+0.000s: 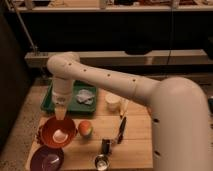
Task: Stack bowls into tray
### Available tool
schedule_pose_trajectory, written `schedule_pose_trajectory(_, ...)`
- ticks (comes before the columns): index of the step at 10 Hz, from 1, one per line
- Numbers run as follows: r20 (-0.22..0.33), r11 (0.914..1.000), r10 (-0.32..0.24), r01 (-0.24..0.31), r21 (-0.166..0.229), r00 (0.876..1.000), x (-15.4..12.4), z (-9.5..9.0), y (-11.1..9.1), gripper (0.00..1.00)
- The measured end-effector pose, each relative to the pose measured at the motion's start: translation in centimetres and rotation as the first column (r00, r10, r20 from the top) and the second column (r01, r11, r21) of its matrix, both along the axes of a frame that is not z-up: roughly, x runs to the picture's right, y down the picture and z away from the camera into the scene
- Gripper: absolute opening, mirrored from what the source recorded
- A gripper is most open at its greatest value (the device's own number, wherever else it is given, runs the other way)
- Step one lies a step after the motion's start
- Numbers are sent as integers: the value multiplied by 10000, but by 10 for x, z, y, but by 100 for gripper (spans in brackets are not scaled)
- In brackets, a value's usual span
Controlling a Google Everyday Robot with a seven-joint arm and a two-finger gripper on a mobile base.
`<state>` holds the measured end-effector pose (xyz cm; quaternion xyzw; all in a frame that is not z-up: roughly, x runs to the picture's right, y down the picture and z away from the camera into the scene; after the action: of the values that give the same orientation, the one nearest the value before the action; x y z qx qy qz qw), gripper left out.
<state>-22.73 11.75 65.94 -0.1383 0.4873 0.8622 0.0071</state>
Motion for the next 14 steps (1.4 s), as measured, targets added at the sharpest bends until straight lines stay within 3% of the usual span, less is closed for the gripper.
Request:
schedule_pose_trajectory(1,121,9990,-317,320,-311,9994,-26,7,10,0)
schedule_pose_trajectory(4,173,9923,-1002,1011,-719,9948,-58,17,36,0)
schedule_pose_trajectory(7,187,9804,-1711,1721,-958,9851,-59,13,61,0)
schedule_pose_trajectory(8,179,9742,-1979,1987,-1074,9801,-50,13,77,5)
schedule_pose_trajectory(11,437,9641,-2257,2296,-1338,9732,-53,23,104,34)
schedule_pose_trajectory(14,622,9596,-2379,2445,-1396,9693,-60,21,107,64)
